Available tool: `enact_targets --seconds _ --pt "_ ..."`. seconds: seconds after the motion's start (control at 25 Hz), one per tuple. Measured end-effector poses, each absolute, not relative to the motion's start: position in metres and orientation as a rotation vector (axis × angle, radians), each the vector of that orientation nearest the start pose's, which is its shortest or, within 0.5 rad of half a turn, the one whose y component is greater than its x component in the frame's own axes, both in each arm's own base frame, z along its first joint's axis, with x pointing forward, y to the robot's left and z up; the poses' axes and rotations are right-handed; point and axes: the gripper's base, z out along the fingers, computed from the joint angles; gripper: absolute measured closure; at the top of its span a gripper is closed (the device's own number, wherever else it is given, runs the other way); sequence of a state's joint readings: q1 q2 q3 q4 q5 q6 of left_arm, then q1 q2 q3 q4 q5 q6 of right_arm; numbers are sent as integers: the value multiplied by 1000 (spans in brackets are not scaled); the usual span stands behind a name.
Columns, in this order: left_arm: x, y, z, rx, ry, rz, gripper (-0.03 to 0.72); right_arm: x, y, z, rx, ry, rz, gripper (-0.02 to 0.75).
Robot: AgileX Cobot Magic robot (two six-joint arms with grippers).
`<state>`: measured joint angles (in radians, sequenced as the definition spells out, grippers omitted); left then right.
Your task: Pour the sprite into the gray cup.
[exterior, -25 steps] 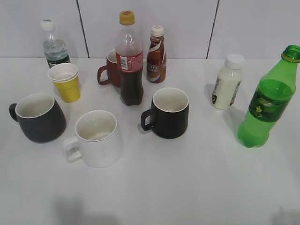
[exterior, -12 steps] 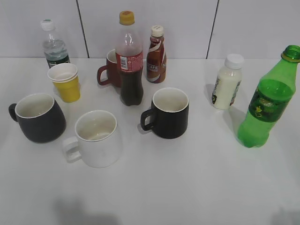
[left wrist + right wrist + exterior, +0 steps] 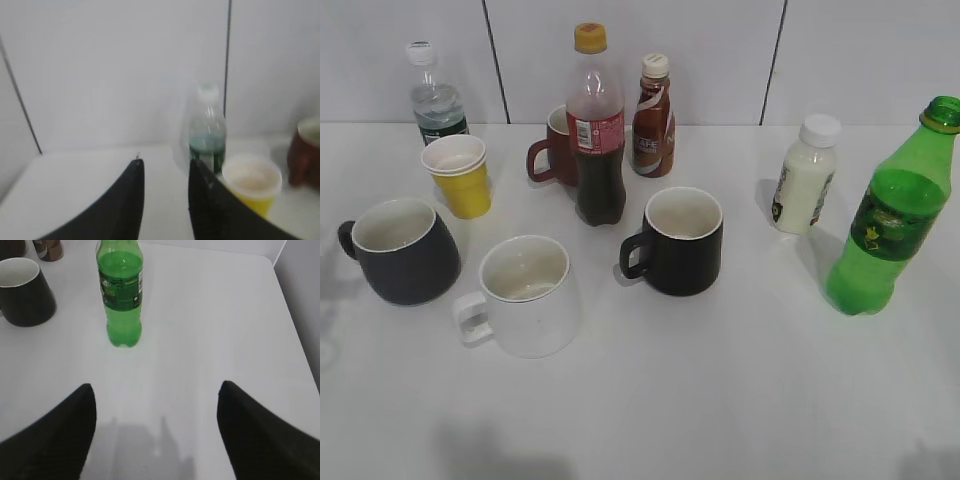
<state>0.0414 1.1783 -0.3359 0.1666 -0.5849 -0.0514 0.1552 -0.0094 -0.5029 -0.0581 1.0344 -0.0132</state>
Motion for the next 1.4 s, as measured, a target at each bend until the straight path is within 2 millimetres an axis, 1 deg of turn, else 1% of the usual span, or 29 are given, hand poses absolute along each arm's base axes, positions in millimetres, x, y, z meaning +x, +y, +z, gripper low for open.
enact_targets --seconds 0.16,0.28,0.44,0.52,0.56,0.76,0.92,1.16,1.4 --pt "231 -2 190 178 1877 -6 449 -5 -5 280 -166 1998 22 174" --pt "235 4 173 192 1936 -27 449 -5 -5 280 -166 1998 22 174" --pt "237 29 162 114 1933 -96 450 -5 -5 280 -166 1998 22 174" --pt "238 42 157 129 1919 -124 450 -5 -5 280 -166 1998 22 174" --pt "240 44 151 165 1932 -146 449 -5 -5 280 -166 1998 22 174" --pt "246 39 126 338 1967 -225 427 -5 -5 280 -166 1998 22 174" --pt "249 39 110 430 1954 -183 385 -5 -5 280 -166 1998 22 174" --pt "260 42 94 416 1912 -188 372 -5 -5 280 -166 1998 22 174" --pt "271 46 86 413 1891 -200 372 -5 -5 280 -165 1998 23 174"
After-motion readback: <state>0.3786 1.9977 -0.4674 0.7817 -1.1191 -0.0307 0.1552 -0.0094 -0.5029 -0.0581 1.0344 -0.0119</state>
